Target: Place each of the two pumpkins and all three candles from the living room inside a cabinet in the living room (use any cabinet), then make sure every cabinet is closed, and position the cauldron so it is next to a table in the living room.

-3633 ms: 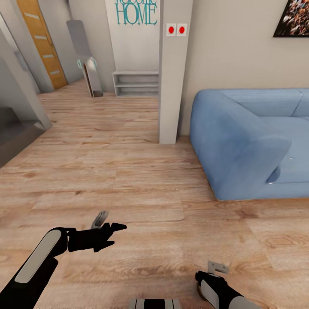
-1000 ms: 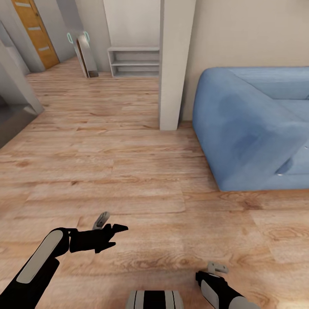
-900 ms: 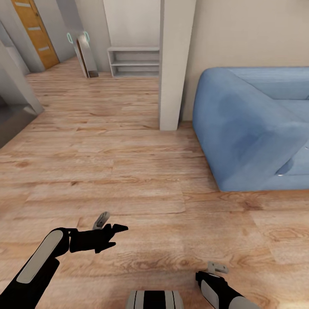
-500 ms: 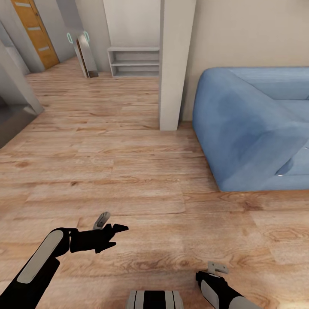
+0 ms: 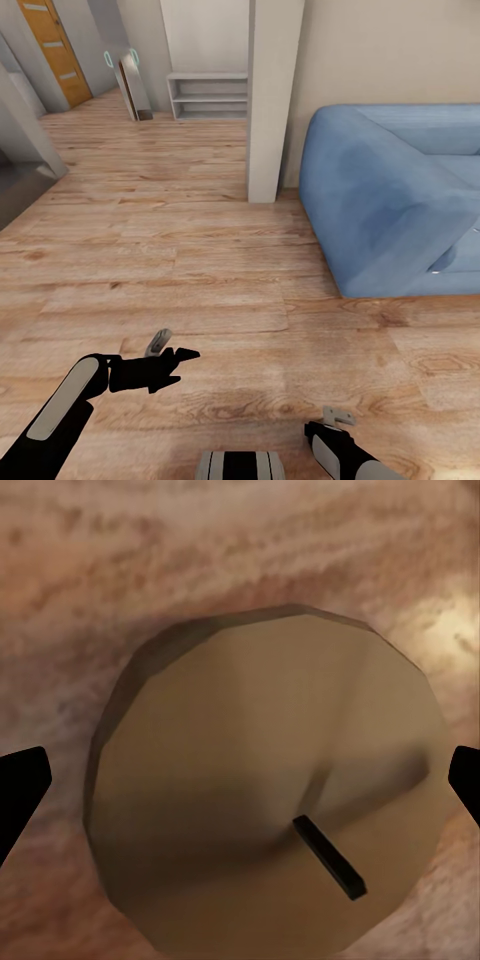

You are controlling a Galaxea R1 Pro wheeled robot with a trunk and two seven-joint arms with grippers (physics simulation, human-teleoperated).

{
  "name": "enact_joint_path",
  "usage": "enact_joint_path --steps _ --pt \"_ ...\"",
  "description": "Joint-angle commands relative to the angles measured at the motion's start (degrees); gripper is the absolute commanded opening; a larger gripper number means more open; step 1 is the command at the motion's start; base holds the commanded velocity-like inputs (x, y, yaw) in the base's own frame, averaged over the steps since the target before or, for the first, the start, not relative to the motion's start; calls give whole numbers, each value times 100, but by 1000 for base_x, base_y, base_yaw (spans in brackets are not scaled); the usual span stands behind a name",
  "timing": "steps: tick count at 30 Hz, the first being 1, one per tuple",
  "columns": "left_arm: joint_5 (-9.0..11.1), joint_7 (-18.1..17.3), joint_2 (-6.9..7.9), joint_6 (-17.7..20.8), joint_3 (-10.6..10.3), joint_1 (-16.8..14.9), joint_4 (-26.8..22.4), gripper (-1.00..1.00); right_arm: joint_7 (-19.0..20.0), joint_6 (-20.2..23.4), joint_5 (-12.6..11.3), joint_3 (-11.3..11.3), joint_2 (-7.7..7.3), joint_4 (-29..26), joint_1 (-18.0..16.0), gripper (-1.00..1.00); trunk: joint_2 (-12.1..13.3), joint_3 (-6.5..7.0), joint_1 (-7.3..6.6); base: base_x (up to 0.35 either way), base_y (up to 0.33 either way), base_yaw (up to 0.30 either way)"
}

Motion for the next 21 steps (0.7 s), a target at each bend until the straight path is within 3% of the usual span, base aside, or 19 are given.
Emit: enact_joint_path --steps 1,21 --pt "60 59 4 -3 -6 -3 -5 100 -45 45 -21 48 -3 -10 -1 100 -2 -4 -1 0 0 0" --pt "60 59 4 -3 -6 -3 -5 100 -62 45 -20 48 -3 -7 -1 100 -6 -70 7 0 0 0"
